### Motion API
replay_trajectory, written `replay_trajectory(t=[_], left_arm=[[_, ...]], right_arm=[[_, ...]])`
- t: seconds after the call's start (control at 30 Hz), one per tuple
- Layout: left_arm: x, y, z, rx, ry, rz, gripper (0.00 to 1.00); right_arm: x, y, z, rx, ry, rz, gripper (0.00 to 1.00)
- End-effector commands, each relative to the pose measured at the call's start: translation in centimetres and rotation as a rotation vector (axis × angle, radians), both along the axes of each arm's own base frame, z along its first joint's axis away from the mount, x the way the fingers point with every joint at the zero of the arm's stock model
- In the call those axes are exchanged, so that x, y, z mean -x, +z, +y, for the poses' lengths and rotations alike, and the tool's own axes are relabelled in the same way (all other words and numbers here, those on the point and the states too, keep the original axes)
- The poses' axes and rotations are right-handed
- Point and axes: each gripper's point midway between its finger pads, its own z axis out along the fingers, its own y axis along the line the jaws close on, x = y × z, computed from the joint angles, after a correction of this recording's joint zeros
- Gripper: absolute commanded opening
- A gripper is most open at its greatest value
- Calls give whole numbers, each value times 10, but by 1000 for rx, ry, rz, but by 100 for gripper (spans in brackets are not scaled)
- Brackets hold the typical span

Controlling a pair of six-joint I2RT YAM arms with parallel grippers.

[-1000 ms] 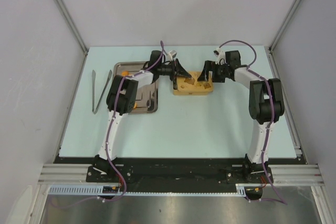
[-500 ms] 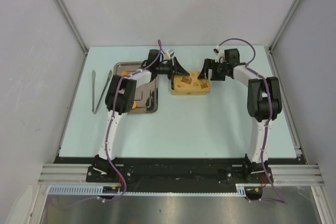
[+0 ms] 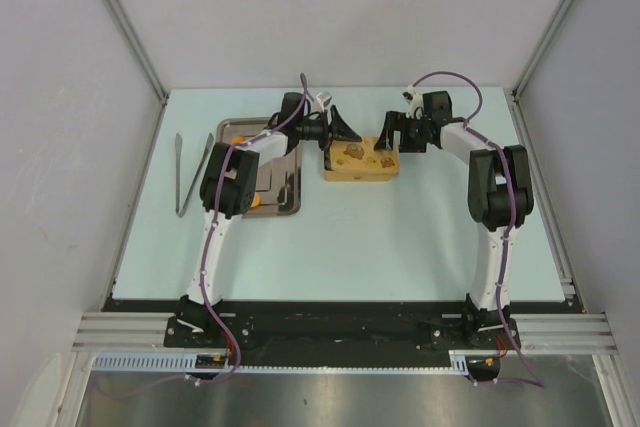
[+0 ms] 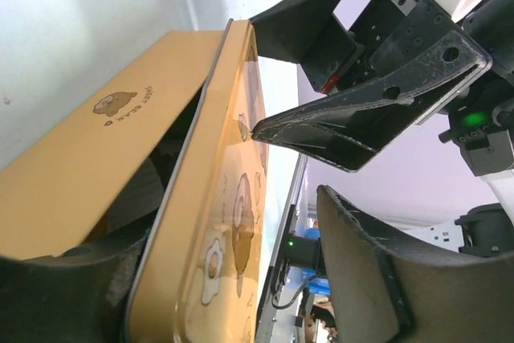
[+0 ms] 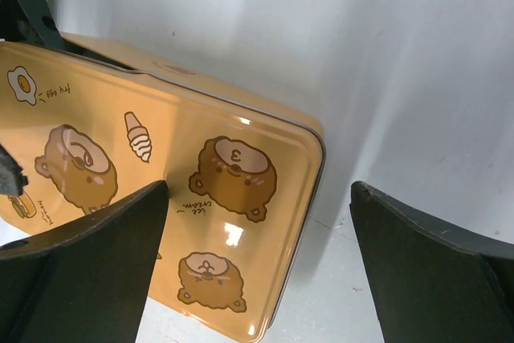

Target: Pack the cookies

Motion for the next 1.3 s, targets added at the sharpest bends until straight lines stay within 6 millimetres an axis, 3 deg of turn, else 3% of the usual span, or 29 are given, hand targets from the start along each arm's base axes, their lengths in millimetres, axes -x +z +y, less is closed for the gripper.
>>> replay_trajectory(t=[0.0, 0.73, 1.27], left_arm=[[-11, 36, 5, 14, 13, -86, 68], [-27, 52, 36, -30, 65, -146, 81], [-22, 62, 39, -56, 57, -170, 86]], right_arm=[[-8, -3, -1, 40, -22, -7, 100], [-8, -5, 1, 59, -28, -8, 99], [-4, -2, 17, 57, 0, -12, 99]])
